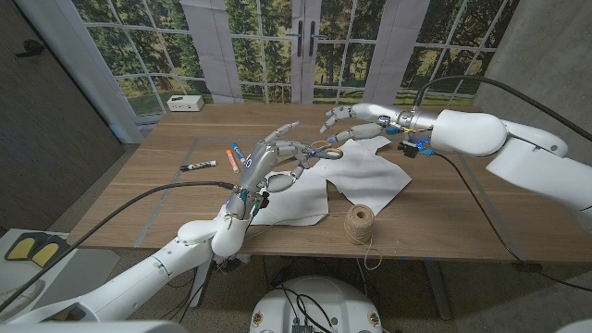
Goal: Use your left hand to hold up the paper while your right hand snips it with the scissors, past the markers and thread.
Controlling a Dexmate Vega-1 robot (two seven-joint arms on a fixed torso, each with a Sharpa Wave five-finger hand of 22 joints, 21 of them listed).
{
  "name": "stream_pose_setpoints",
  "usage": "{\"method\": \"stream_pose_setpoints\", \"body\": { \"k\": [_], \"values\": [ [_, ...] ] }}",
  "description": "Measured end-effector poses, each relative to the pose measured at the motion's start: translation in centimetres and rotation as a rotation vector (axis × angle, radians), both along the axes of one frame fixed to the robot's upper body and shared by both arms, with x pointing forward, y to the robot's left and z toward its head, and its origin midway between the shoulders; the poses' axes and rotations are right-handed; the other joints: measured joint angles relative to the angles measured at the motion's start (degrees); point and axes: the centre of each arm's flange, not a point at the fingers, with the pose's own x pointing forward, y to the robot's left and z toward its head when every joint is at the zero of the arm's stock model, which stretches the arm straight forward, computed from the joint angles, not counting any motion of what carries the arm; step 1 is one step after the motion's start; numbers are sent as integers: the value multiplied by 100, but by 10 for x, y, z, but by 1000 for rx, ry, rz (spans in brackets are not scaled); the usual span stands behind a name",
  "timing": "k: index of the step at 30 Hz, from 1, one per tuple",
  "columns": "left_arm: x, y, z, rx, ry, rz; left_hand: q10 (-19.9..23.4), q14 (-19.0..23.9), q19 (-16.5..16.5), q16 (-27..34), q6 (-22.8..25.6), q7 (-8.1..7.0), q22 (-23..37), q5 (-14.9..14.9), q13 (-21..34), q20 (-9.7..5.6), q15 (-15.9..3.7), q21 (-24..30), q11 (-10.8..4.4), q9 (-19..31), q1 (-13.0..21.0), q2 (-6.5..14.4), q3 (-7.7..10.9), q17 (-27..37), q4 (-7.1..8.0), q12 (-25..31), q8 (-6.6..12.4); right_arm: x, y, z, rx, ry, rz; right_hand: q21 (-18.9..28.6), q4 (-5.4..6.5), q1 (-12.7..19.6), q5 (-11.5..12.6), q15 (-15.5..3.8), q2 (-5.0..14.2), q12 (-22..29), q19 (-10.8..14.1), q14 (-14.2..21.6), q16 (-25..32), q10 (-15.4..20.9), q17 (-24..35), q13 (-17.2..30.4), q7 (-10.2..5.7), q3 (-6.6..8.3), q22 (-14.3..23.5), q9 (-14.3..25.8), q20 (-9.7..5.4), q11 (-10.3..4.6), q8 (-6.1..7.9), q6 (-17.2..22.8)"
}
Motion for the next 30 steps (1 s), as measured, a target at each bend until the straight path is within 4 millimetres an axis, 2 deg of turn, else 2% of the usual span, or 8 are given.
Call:
{"method": "stream_pose_setpoints", "body": {
  "k": [4,8,12,17,21,24,26,30],
  "values": [
    [-1,-1,-2,-1,-1,-1,0,0,0,0,0,0,0,0,0,0,0,0,0,24,1,1,0,0,0,0,0,0,3,1,-19,-1,-4,0,-7,55,0,-20,-7,0,-32,1,0,-35,0,0,-23,50,0,29,-32,-34,0,-24],
    [-1,0,-3,-5,-4,2,0,0,0,0,0,0,0,0,0,0,0,0,0,12,4,4,0,0,0,-1,0,0,6,0,-41,-1,-12,0,-7,151,22,-20,-45,0,-52,1,0,-62,0,0,-115,96,0,34,-52,-84,0,-33],
    [-3,0,-3,-11,-7,0,0,0,0,0,0,-1,0,0,0,0,0,0,0,15,41,11,0,0,0,-3,0,1,7,-1,-58,-2,-22,0,-7,174,22,-19,-23,0,-72,1,0,-62,0,0,-146,96,0,53,-72,-103,0,-2],
    [-3,1,-4,-17,-9,0,0,0,0,0,0,-1,0,0,0,0,0,0,0,24,47,17,0,0,0,-9,0,1,7,-3,-75,-7,-36,0,0,257,22,-61,-46,0,-55,4,0,-48,1,0,-217,136,0,63,-89,-179,63,69],
    [-4,2,-5,-23,-11,0,0,0,0,0,0,-1,0,-1,0,0,0,0,0,18,47,17,0,0,0,-9,0,2,7,-4,-86,-9,-47,0,40,344,22,-239,-73,0,-102,12,0,-42,2,0,-279,207,0,95,-169,-455,85,131],
    [-4,2,-6,-23,-13,-2,0,0,0,0,0,-1,0,-1,1,0,0,0,0,13,47,17,0,0,0,-11,0,2,7,-5,-92,-9,-51,0,52,400,21,-278,-53,0,-82,15,0,-75,2,0,-352,254,0,107,-207,-630,123,206],
    [-5,3,-7,-31,-14,0,0,0,0,0,0,-1,0,-1,1,0,0,0,0,16,47,17,0,0,0,-27,0,2,7,-6,-98,-10,-58,0,52,460,21,-336,-68,0,-82,14,0,-93,2,0,-379,266,0,123,-207,-687,150,320],
    [-6,2,-9,-23,-18,-2,0,0,0,0,25,24,0,-1,2,0,0,0,0,-14,47,16,-7,0,6,-33,-39,1,8,-6,-104,-12,-57,0,73,460,21,-336,-68,0,-104,13,0,-82,2,0,-420,287,0,133,-228,-737,191,399]
  ]
}}
